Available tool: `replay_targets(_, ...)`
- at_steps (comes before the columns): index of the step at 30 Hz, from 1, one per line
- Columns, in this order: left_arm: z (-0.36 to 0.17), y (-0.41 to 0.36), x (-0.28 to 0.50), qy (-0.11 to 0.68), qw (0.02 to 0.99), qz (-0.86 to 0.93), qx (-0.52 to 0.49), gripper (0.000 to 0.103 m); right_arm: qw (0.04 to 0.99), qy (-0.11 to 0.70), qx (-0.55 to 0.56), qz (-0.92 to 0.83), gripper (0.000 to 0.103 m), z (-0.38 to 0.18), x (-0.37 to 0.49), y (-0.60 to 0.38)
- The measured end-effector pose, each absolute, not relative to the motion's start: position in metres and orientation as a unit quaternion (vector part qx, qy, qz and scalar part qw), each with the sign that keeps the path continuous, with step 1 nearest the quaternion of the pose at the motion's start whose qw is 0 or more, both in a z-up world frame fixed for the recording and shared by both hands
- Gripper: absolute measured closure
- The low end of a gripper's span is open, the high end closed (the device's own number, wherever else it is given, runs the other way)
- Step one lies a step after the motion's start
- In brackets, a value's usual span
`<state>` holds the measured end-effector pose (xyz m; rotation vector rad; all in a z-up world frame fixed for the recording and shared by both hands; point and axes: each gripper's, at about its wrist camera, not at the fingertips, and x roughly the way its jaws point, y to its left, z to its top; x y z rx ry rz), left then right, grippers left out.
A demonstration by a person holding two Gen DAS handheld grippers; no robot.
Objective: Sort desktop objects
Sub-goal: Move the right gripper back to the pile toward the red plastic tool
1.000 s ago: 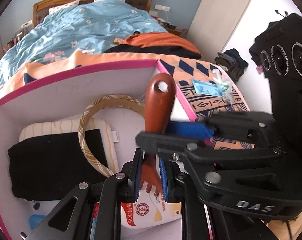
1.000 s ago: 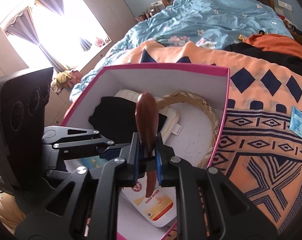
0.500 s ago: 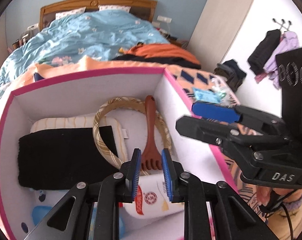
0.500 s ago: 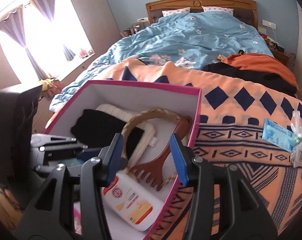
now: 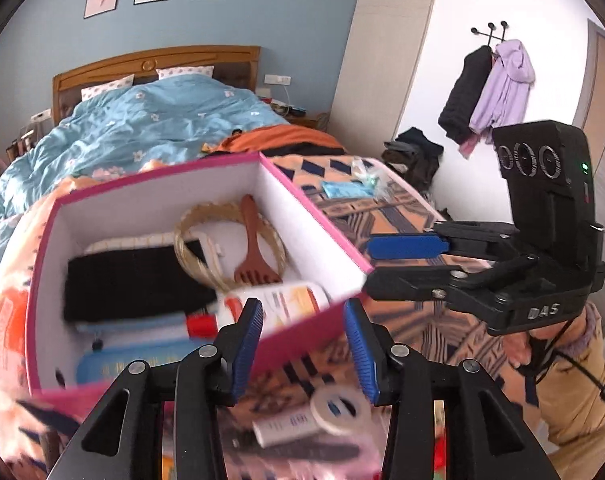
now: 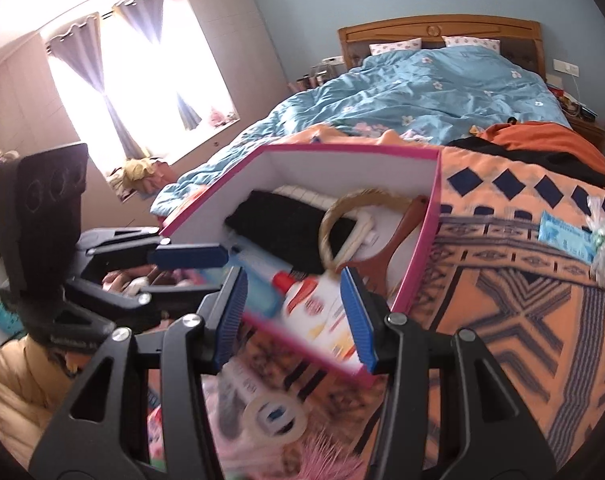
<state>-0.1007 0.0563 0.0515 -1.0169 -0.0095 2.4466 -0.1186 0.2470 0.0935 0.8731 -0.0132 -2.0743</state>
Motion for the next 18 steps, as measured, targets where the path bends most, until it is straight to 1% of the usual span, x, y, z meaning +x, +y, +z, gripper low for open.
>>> replay_targets(5, 0.031, 0.059, -0.068, 0.008, 0.251, 0.885, -0.392, 0.060, 0.441, 0.005, 0.362, -0.821, 0.052, 0.077, -0.073, 0.264)
replay_targets(11, 0.005, 0.083, -0.027, 0.055, 0.266, 0.869, -0.413, 0.060, 0.433, -0.016, 0.403, -0.806, 0.052, 0.038, -0.026, 0.293)
replay_targets(18, -0.009, 0.094, 0.001, 0.063, 0.281, 0.853, -0.435, 0.060, 0.414, -0.032, 0.433, -0.800, 0.052, 0.010, 0.013, 0.316)
